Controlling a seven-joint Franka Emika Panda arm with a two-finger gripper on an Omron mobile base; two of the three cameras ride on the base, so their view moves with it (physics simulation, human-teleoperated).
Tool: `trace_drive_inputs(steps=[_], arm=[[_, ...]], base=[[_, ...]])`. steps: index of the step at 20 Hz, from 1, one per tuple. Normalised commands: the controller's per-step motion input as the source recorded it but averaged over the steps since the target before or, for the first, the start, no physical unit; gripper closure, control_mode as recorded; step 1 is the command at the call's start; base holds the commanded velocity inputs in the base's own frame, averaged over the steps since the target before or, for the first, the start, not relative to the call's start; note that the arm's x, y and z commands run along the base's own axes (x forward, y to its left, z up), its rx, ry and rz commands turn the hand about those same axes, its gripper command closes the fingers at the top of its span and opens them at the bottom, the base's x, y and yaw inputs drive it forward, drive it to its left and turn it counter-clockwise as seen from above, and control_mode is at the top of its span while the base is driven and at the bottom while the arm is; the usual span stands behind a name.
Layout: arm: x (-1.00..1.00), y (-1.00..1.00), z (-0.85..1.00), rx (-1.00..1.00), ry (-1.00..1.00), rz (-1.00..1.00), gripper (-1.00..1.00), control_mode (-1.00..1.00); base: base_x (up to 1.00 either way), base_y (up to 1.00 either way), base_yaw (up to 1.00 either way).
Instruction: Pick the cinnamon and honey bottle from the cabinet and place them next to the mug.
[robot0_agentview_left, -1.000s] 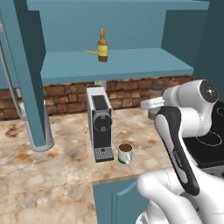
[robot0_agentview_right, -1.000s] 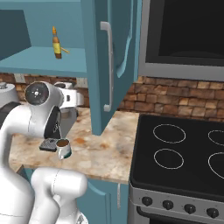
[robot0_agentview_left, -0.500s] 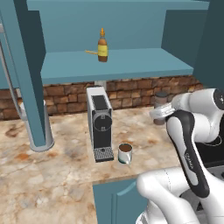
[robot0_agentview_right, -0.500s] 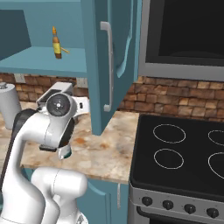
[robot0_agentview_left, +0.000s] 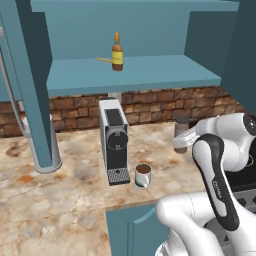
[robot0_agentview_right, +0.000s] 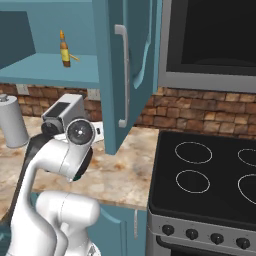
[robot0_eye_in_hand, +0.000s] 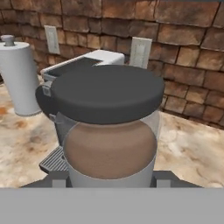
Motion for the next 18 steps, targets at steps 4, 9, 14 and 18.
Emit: trace_drive_inputs(steps=[4,9,14,18], arm=[[0.07,0.00,-0.58,0.00,0.00,0.06,1.00,-1.00],[0.14,0.00,-0.52,0.01,0.00,0.05,1.00,-1.00],[0.13,0.00,-0.50,0.03,-0.01,0.04,1.00,-1.00],[0.16,0.00,-0.45,0.04,-0.01,0.03,1.00,-1.00]], base=[[0.00,0.00,0.00],[0.00,0.00,0.00],[0.00,0.00,0.00],[0.00,0.00,0.00]])
